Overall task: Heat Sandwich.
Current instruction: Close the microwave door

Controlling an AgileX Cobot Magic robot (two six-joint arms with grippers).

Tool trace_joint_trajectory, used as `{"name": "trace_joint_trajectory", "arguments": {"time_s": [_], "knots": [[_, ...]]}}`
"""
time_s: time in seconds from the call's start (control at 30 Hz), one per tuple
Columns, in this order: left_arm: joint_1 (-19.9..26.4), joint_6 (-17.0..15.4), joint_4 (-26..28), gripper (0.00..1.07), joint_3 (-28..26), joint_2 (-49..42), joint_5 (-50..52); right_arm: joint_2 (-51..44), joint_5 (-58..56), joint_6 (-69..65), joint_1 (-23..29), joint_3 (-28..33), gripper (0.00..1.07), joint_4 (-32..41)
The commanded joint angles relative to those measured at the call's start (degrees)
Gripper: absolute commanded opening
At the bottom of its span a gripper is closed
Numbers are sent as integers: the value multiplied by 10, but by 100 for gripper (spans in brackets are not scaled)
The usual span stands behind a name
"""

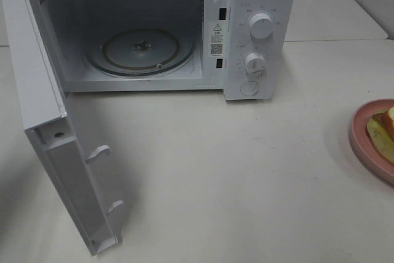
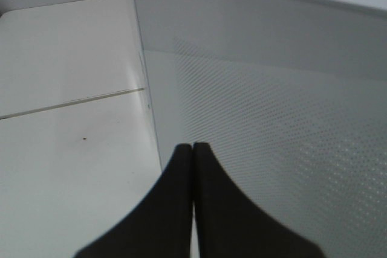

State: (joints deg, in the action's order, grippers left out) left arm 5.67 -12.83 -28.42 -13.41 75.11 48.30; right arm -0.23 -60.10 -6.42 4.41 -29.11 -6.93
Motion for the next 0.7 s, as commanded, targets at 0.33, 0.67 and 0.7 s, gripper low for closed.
{"name": "trace_joint_trajectory", "arguments": {"time_s": [0.33,0.67,0.7], "knots": [[-116,8,5,0,-55,88,15,-15,6,5,-5,1,75,1],[-214,49,115,0,-96,140,13,-15,6,5,-5,1,75,1],[-224,54,129,0,-100,146,13,-15,6,5,-5,1,75,1]]}}
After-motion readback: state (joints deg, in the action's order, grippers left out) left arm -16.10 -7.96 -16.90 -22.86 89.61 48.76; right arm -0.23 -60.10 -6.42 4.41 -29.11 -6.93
